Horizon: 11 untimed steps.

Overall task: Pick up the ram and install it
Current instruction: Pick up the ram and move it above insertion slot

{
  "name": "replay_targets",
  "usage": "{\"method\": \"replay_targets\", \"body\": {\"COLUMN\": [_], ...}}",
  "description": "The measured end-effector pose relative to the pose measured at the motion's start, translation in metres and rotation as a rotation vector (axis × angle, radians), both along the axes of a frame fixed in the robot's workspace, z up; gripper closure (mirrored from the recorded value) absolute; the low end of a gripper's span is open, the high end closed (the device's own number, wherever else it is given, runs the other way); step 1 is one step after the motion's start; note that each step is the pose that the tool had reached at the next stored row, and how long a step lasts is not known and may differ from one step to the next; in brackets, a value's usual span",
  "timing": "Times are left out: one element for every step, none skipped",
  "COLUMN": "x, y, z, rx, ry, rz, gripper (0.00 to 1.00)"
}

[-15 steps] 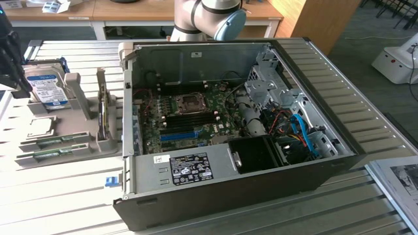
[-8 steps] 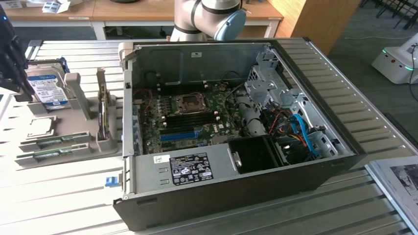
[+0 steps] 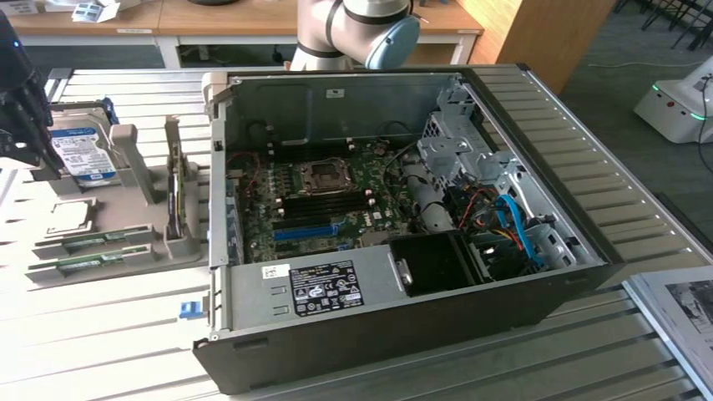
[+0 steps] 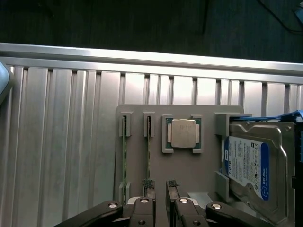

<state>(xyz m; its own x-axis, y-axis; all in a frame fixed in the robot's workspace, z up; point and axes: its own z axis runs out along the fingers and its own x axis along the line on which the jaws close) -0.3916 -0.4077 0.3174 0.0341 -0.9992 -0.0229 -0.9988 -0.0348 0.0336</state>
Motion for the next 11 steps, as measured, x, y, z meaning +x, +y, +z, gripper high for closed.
{"method": "replay_targets", "body": {"x": [0.000, 0.000, 0.000, 0.000, 0.000, 0.000, 0.000, 0.000, 0.000, 0.000, 0.000], "y": [0.0000, 0.0000, 0.0000, 0.0000, 0.0000, 0.0000, 0.0000, 0.0000, 0.0000, 0.0000, 0.0000], "z": [-0.0013, -0.0026, -0.0038, -0.0049, -0.0061, -0.0074, -0.0088, -0.0100, -0.0113, -0.0126, -0.0140], "rx": [0.0001, 0.0001, 0.0001, 0.0000, 0.0000, 0.0001, 0.0000, 0.0000, 0.0000, 0.0000, 0.0000], "ry": [-0.0001, -0.0001, -0.0001, 0.0000, 0.0000, 0.0000, 0.0000, 0.0000, 0.0000, 0.0000, 0.0000], "rz": [0.000, 0.000, 0.000, 0.000, 0.000, 0.000, 0.000, 0.000, 0.000, 0.000, 0.000], "gripper": [0.76, 0.76, 0.76, 0.76, 0.76, 0.76, 0.76, 0.76, 0.76, 0.76, 0.76]}}
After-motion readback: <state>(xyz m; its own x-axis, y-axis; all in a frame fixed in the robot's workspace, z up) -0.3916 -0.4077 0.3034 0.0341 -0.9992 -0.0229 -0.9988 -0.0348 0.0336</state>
